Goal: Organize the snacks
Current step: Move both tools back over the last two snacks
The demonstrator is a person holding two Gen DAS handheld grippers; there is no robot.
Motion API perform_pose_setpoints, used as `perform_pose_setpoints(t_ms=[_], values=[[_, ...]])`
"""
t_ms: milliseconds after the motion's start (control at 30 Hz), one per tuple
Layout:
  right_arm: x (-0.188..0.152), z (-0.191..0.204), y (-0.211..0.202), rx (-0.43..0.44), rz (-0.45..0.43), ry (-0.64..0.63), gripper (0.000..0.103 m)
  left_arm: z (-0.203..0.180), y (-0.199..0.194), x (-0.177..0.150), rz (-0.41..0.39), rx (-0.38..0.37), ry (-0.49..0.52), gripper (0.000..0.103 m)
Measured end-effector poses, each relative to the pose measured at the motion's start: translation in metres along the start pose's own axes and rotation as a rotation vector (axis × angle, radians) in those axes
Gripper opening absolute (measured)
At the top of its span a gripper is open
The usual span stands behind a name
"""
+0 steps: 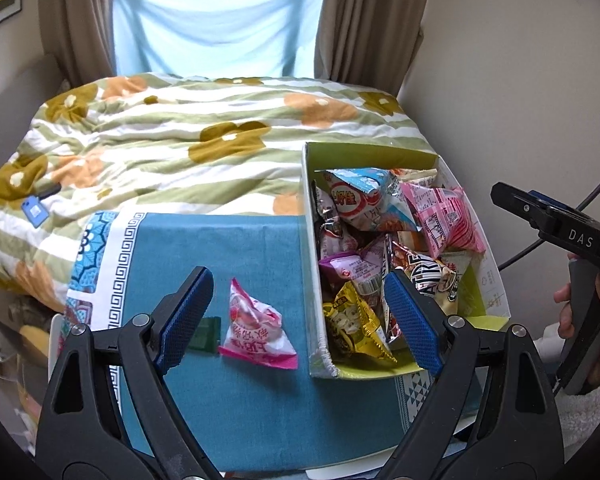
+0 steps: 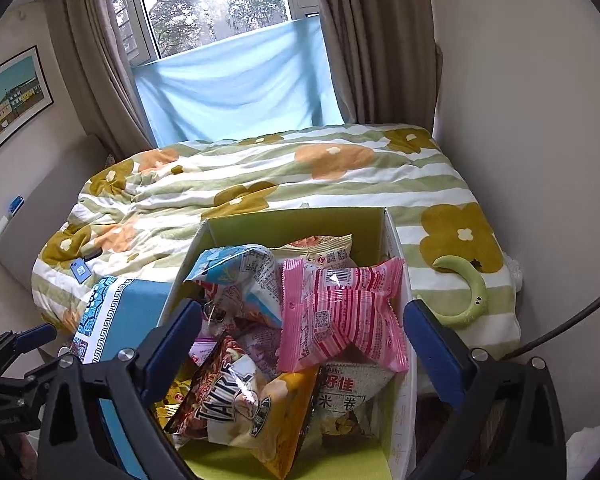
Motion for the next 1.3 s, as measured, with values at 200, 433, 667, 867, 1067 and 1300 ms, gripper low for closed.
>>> perform_pose_setpoints(t_ms=[200,433,667,867,1067,1300], values=[[0.003,0.023,-0.031,-0.009,-0.03,-0.083,0.1,0.033,-0.033,-0.013,-0.05,0.048,-0.044,0.086],[-0.008,0.055,-0.052,0.026,-0.059,-0.11,0.1,0.086,-0.049,-0.032,-0.065,0.063,-0.087,0.086],[-0.028,0.107,-0.037,0.058,-0.03,-0.116,0.1,0.14,-0.042,-0.037,-0.045,0.025,-0.051,0.086],[-0.045,0.153,-0.015,0.016,-0.002,-0.068,0.1,0.178,-0.026,-0.03,-0.03,-0.036,0.045,0.086],[-0.061,0.188,0.008,-0.025,0.017,-0.016,0.1,0.198,-0.001,-0.027,0.004,-0.124,0.164,0.086],[-0.08,0.225,0.032,-0.092,0.02,0.004,0.1,0.198,0.04,-0.029,0.042,-0.242,0.393,0.086]])
Point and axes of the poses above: each gripper's, at about its wrist camera, not at the fingertips, and y roughly the way its jaws point, z to its left, x to its top, the point moved 3 cm from there along y, roughly the way its jaws point, and after that the axes turned 9 degrees about x, right-handed, at the moved point
